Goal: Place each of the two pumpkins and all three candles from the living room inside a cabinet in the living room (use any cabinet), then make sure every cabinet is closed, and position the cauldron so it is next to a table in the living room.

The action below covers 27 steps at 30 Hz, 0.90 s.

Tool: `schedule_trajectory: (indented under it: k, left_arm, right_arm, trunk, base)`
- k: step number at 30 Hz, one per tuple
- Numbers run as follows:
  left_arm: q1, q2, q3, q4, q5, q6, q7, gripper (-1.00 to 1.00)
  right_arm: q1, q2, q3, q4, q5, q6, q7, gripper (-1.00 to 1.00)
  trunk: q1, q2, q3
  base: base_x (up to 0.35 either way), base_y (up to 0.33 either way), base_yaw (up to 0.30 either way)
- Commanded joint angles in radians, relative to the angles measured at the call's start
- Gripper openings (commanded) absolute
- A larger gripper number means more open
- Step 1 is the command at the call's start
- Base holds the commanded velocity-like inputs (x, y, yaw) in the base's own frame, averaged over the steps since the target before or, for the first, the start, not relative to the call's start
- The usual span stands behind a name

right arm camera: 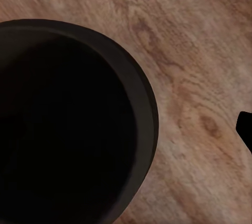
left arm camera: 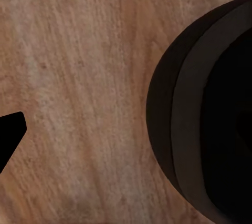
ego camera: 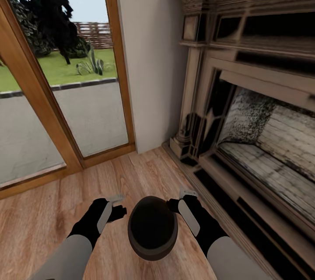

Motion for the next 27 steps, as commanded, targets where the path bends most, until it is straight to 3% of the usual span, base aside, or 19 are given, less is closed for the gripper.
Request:
schedule_trajectory:
  k: [1,10,21,27]
  left_arm:
    - [0.000,-0.003,0.000,0.000,-0.001,-0.013,0.001,1.00]
    - [0.001,-0.029,0.000,0.000,0.001,-0.043,0.116,1.00]
    - [0.001,-0.031,0.000,0.000,0.001,-0.046,0.126,1.00]
    - [0.001,-0.045,0.000,0.000,0.001,-0.046,0.127,1.00]
  right_arm:
    - [0.000,0.000,0.000,0.000,0.000,0.000,0.000,1.00]
    - [0.000,0.000,0.000,0.000,0.000,0.000,0.000,1.00]
    - [0.000,0.000,0.000,0.000,0.001,-0.001,0.000,1.00]
    - [0.000,0.000,0.001,0.015,0.002,-0.001,0.000,1.00]
  trunk:
    - [0.004,-0.007,-0.003]
    - [0.038,-0.070,-0.031]
    - [0.081,-0.147,-0.066]
    - [0.083,-0.149,-0.085]
  base:
    - [0.000,0.000,0.000]
    - [0.000,0.000,0.000]
    - [0.000,0.000,0.000]
    - [0.000,0.000,0.000]
